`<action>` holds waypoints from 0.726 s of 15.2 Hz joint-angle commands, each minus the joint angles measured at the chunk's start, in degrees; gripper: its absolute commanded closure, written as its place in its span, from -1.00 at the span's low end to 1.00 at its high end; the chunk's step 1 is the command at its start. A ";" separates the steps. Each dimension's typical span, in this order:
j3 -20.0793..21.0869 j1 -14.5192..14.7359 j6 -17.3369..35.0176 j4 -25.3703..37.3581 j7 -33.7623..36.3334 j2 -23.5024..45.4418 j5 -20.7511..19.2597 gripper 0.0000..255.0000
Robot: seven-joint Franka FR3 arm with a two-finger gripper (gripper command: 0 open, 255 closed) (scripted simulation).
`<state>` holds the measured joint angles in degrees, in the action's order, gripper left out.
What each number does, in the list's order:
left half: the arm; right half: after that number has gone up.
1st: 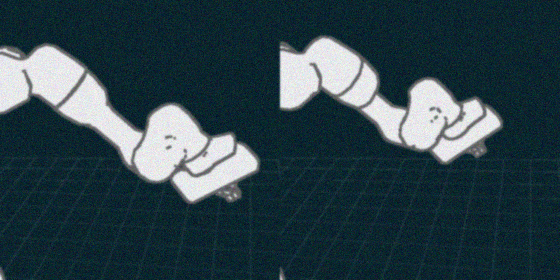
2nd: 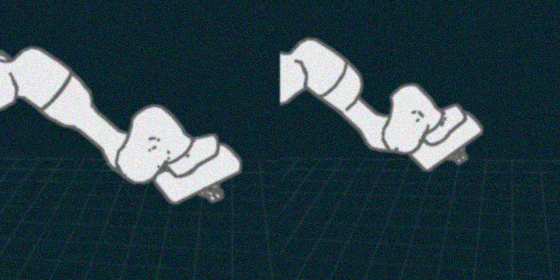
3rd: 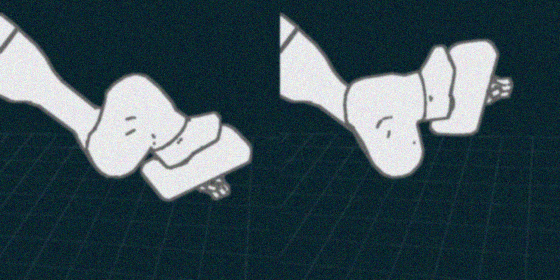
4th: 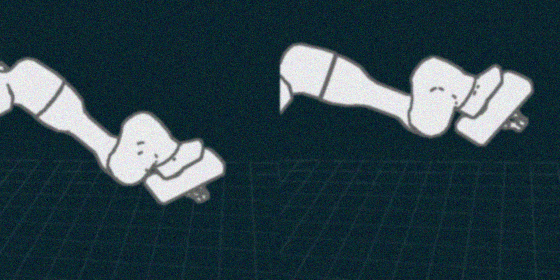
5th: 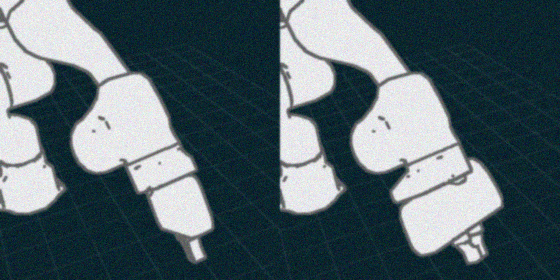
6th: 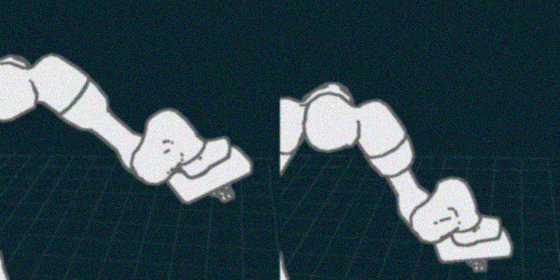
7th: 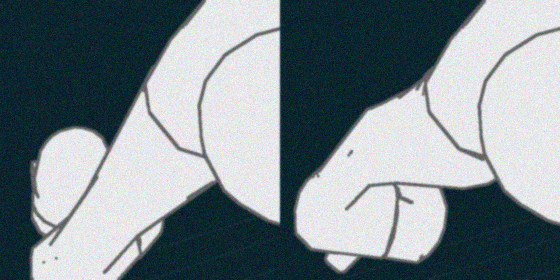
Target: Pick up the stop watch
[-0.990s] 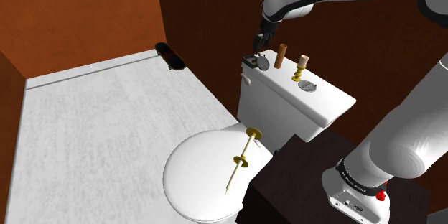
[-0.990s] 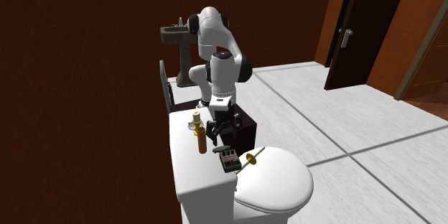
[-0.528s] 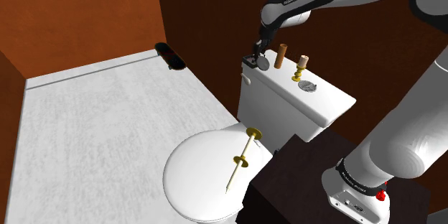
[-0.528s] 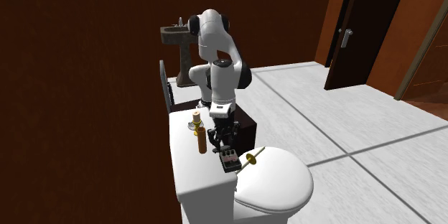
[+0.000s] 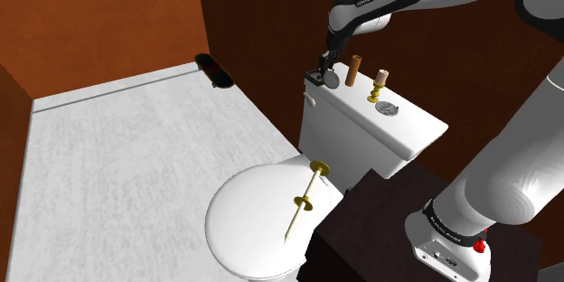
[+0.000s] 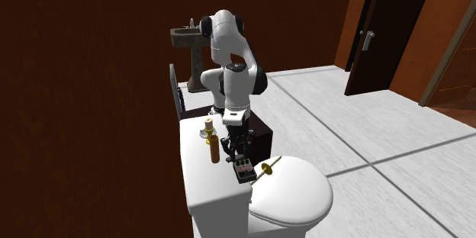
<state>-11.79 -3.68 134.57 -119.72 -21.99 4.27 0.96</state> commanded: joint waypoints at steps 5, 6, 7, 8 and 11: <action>0.01 0.08 -2.95 1.60 0.33 -1.38 -0.43 1.00; 0.01 0.10 -3.69 2.04 0.39 -1.68 -0.52 1.00; 0.01 0.11 -4.43 2.50 0.45 -1.97 -0.60 1.00; 0.01 0.12 -5.16 2.97 0.50 -2.25 -0.68 1.00; 0.02 0.14 -7.38 4.44 0.63 -3.00 -0.89 1.00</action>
<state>-11.79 -3.56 127.97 -115.76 -21.43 1.55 0.16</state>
